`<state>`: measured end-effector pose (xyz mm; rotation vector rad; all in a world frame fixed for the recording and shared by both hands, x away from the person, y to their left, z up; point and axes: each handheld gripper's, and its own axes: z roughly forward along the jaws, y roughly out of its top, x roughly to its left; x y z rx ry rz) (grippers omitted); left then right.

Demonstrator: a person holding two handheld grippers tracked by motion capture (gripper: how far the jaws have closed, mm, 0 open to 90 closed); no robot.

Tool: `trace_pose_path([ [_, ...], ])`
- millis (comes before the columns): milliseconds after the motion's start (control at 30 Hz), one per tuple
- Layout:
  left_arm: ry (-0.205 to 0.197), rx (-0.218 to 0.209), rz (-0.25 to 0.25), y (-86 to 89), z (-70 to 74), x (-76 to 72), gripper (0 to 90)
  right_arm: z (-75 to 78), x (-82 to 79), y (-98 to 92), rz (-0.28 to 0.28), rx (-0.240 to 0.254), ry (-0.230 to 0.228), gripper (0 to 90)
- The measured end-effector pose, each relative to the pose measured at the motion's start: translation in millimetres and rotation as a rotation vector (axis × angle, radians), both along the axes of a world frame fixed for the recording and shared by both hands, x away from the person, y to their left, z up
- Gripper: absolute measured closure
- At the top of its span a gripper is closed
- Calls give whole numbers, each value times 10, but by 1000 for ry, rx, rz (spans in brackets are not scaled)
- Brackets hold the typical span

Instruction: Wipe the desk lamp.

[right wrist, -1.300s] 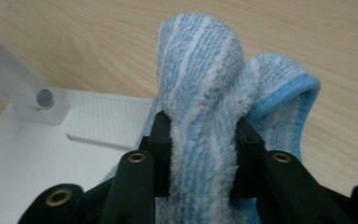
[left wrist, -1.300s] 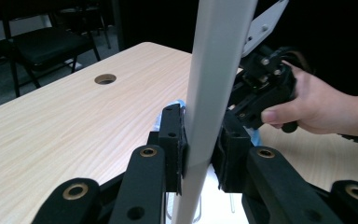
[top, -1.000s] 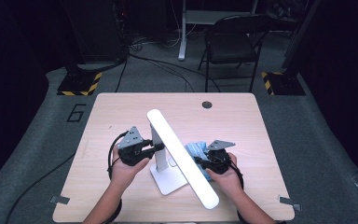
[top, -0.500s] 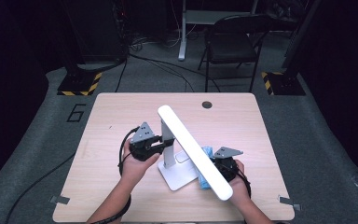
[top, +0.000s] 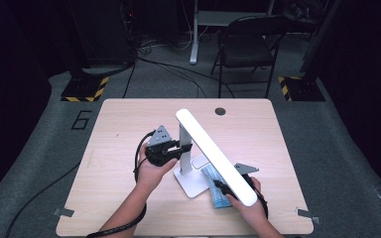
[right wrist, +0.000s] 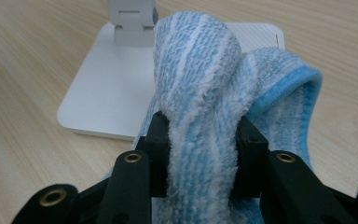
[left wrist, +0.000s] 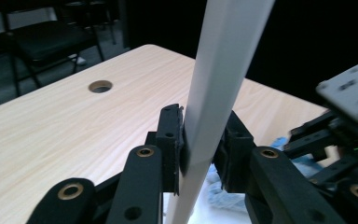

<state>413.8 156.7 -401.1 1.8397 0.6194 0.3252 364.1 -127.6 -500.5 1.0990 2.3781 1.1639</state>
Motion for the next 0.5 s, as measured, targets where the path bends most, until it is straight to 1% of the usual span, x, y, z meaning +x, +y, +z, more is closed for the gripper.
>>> trace_pose_path([
  [33, 0, 0, 0, 0, 0, 0, 718, -16, 9, 2, 0, -5, -1, 641],
  [67, 13, -18, -20, 26, -6, 4, 703, -36, 29, 4, -4, -8, 2, 639],
  [167, 11, -13, -31, 37, -3, 1, 681, -48, 79, -8, -8, -5, 21, 636],
  [200, 12, -9, -44, 41, 1, -8, 673, -55, 98, -6, -12, -2, 23, 636],
  [233, 12, -9, -44, 41, 1, -8, 663, -60, 112, -5, -14, -3, 26, 636],
  [267, 14, -3, -51, 50, 6, -10, 650, -68, 134, -1, -11, -5, 20, 636],
  [300, 19, 5, -58, 59, 11, -9, 644, -68, 145, 2, -8, -4, 25, 636],
  [333, 20, 1, -57, 58, 8, -11, 637, -75, 165, 6, -10, 0, 11, 636],
  [400, 25, -4, -60, 65, 11, -15, 626, -73, 183, 9, -5, -9, 13, 635],
  [433, 29, -5, -74, 77, 18, -19, 626, -69, 195, 19, -12, -15, 9, 635],
  [467, 32, -20, -86, 77, 19, -28, 625, -69, 222, 24, -5, -22, 2, 634],
  [500, 34, -23, -99, 81, 26, -35, 625, -72, 242, 31, -14, -22, -2, 634],
])
